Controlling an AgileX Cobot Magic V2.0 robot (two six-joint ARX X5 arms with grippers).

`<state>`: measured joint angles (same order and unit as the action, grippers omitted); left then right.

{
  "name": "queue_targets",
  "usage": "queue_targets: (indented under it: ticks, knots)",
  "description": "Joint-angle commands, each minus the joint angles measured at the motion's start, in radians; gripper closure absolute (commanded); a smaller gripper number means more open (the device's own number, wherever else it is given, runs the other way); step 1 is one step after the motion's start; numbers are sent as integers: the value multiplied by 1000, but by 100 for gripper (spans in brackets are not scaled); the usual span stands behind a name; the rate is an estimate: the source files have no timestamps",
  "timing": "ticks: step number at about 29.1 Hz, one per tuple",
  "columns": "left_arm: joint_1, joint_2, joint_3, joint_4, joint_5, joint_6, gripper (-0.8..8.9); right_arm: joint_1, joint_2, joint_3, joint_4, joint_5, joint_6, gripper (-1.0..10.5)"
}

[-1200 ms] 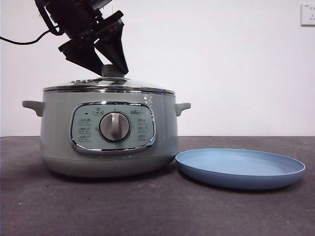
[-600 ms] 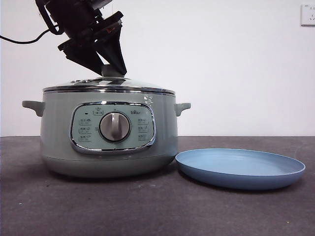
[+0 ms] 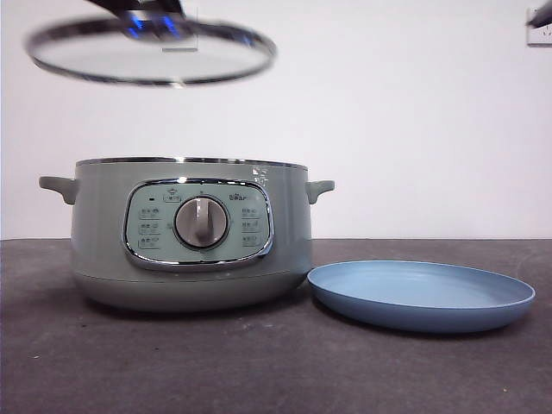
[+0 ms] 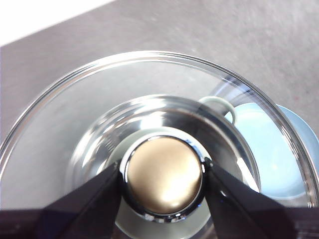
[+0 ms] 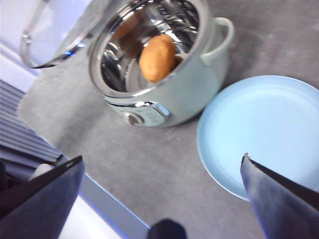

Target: Take the potato out from the steamer,put the potato on the plate,close the lid

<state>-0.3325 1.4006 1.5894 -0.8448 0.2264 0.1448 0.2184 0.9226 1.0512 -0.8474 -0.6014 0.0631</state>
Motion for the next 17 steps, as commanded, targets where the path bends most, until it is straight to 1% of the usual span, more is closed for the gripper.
queue_targets:
  ticks: [1, 2, 3, 6, 7, 10, 13, 17]
  knots:
    - [33, -96, 16, -20, 8, -14, 822, 66, 60, 13, 86, 8, 68, 290]
    - [47, -134, 16, -50, 8, -14, 822, 101, 100, 26, 121, 18, 84, 290]
    - [61, -171, 16, -80, 8, -13, 822, 141, 144, 50, 142, 46, 95, 290]
    - [100, -275, 16, -169, 8, -13, 822, 261, 315, 170, 169, 118, 96, 290]
    - [106, -296, 16, -185, 8, -13, 822, 287, 360, 207, 169, 136, 96, 290]
    - [121, -356, 16, -230, 0, -13, 822, 357, 495, 324, 167, 186, 85, 290]
    - [125, -408, 16, -274, -30, -14, 822, 415, 632, 449, 163, 228, 73, 290]
    - [124, -460, 16, -323, -44, -20, 822, 472, 801, 607, 153, 303, 48, 290]
